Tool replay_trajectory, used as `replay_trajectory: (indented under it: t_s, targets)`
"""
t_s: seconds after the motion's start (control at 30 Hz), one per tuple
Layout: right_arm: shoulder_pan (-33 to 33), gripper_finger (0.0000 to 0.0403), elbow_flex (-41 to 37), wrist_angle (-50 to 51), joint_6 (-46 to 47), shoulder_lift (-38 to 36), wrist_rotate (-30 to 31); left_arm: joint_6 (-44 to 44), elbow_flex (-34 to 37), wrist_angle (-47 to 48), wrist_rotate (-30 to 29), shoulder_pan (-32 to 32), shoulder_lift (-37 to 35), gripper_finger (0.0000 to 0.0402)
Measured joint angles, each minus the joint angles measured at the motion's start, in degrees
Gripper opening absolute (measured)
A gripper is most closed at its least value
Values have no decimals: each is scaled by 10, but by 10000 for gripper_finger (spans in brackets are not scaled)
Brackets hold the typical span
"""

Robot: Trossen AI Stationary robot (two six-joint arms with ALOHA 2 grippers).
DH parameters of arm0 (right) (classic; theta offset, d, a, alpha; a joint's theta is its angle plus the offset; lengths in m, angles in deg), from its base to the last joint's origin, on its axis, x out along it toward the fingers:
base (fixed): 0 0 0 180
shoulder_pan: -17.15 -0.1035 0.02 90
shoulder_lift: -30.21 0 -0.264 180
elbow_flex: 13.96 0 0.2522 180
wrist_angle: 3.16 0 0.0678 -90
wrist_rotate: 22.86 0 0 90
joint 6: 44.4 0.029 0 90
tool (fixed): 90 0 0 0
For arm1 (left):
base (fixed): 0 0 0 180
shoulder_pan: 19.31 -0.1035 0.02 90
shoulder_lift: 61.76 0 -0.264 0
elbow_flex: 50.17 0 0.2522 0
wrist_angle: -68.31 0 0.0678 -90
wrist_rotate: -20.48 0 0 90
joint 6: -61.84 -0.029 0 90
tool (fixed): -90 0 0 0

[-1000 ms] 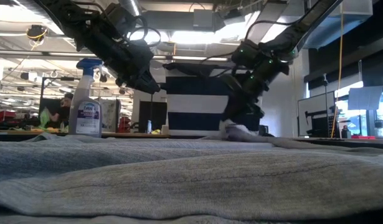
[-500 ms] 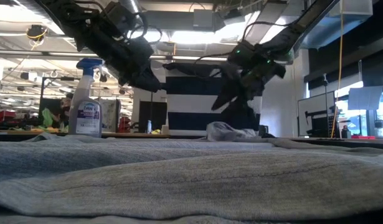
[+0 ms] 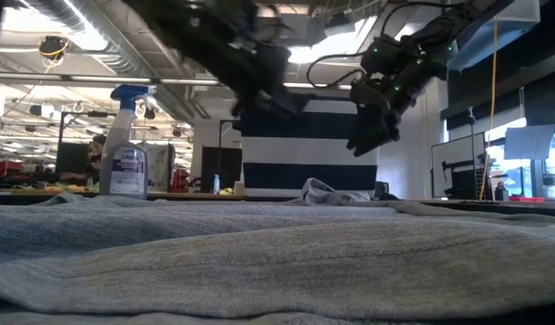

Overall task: Fold Laundry from Bin
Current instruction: Fold the gray shirt

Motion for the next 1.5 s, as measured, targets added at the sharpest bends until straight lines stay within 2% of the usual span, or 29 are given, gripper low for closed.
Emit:
replay_trajectory:
  t_s: [0.23, 0.33, 0.43, 0.53, 0.63, 0.97, 1.3, 1.4, 1.5]
  targets:
    - [1, 225, -5, 19, -44, 0, 10, 15, -191, 176, 12, -7, 166, 165]
    - [0, 225, -5, 33, -55, 0, 9, 30, -244, 240, 12, -18, 212, 165]
    - [0, 225, -5, 48, -69, 0, -2, 41, -274, 262, 15, -30, 234, 165]
    - [0, 225, -5, 52, -74, 0, -4, 47, -281, 256, 61, -41, 242, 158]
    - [0, 225, -5, 50, -74, 0, -5, 57, -281, 267, 111, -50, 249, 134]
    - [0, 225, -5, 50, -70, 0, 5, 20, -281, 264, 131, -62, 234, 8]
    - [0, 225, -5, 42, -25, 2, 26, 79, -281, 274, 122, -116, 205, 3]
    - [0, 225, -5, 42, 3, 10, 76, 86, -274, 276, 104, -126, 206, 2]
    - [1, 225, -5, 42, 35, 24, 145, 86, -272, 277, 135, -127, 206, 3]
